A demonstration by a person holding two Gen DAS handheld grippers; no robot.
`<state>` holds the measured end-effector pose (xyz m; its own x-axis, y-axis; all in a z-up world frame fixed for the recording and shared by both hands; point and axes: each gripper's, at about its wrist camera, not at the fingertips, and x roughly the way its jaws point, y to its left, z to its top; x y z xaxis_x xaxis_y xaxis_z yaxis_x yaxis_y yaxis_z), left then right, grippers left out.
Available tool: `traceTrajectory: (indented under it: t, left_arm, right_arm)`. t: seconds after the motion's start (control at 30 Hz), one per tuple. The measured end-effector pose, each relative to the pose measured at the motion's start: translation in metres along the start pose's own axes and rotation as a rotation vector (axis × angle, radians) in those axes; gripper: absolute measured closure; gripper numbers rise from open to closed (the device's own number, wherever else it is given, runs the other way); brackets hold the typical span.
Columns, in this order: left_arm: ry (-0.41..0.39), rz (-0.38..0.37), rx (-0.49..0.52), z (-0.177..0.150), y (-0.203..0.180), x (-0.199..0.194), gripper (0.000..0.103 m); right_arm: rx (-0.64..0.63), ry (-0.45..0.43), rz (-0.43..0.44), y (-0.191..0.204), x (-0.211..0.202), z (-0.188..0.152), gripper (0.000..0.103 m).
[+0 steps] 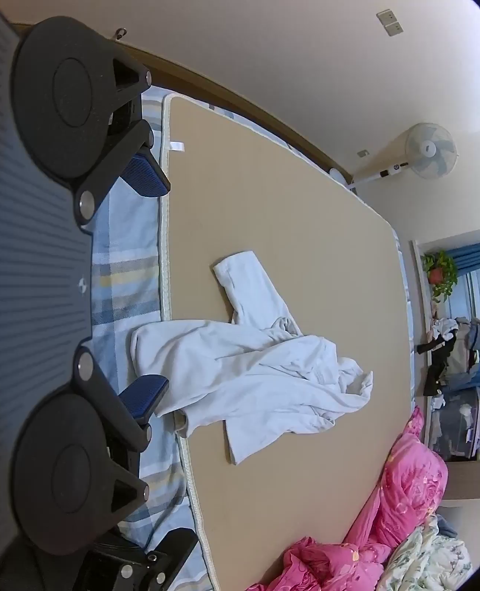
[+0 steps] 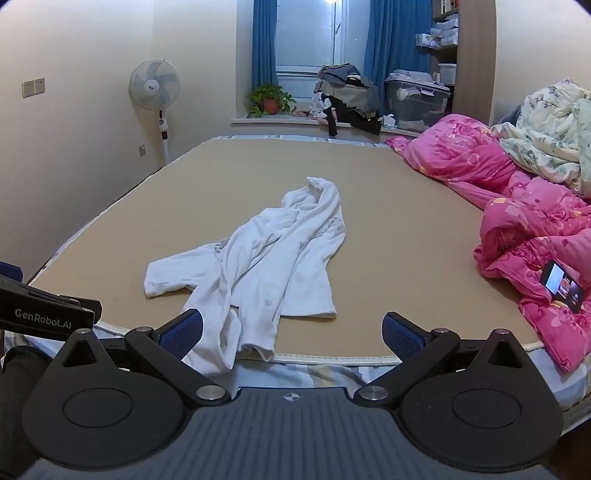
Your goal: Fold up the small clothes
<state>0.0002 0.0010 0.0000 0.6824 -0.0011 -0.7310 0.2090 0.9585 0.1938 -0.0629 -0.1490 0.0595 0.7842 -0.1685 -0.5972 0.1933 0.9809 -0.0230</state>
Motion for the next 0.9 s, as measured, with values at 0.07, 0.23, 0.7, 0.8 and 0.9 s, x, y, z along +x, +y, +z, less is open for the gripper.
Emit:
traceTrajectory:
  t: [0.07, 0.23, 0.7, 0.8, 0.9]
  left_arm:
    - [0.001, 0.004, -0.003, 0.0001, 0.0018, 0.0001, 0.001]
    - [0.004, 0.007, 0.004, -0.0007, -0.0003, 0.0036, 0.001]
    - [0.003, 0.02, 0.012, -0.0019, -0.0007, 0.004, 0.001]
    - [-0.005, 0.025, 0.019, -0.0023, -0.0016, 0.0037, 0.001]
    - [-0.012, 0.03, 0.024, -0.0019, -0.0024, 0.0022, 0.001]
  right_arm:
    - [0.002, -0.003, 0.0, 0.0005, 0.0001, 0.0001, 0.001]
    - [0.008, -0.015, -0.005, 0.0014, -0.0007, 0.0, 0.001]
    - [-0.012, 0.009, 0.013, 0.0006, 0.0043, -0.0012, 0.001]
    - [-0.019, 0.01, 0.017, 0.0018, 0.0042, -0.0012, 0.001]
    - [-0.026, 0.012, 0.02, 0.002, 0.0048, -0.0005, 0.001]
